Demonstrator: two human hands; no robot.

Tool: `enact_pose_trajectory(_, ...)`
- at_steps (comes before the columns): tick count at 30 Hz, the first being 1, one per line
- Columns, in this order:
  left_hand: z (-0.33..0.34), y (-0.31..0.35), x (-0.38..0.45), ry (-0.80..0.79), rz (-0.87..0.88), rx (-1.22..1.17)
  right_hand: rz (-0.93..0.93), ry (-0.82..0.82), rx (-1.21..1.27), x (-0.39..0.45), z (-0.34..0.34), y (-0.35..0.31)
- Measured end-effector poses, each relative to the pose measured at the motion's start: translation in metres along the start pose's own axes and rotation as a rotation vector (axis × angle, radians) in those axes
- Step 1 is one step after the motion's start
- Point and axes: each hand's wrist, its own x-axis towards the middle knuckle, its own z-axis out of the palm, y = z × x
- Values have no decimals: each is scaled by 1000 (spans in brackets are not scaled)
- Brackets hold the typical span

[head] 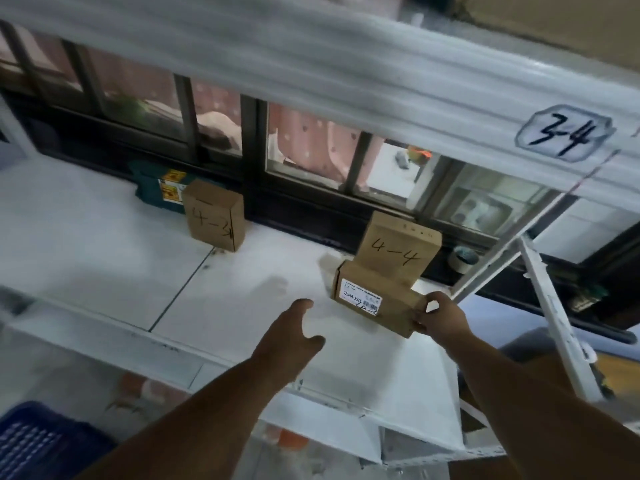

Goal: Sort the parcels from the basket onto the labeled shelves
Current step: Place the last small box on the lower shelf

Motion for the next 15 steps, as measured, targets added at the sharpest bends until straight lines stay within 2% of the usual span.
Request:
enact_pose_trajectory(4,0,-26,-4,93,-22,-42,11,9,-34,26,16,9)
enact_pose_trajectory(9,4,-40,-5,79,-14,-55,7,27,-40,50,18,21)
enact_pose_trajectory(12,2,-42,-6,76,8,-51,48,8,29,40,16,13)
enact_pose_trajectory(15,-4,-41,-6,74,28,-26,51,9,-25,31,13,13)
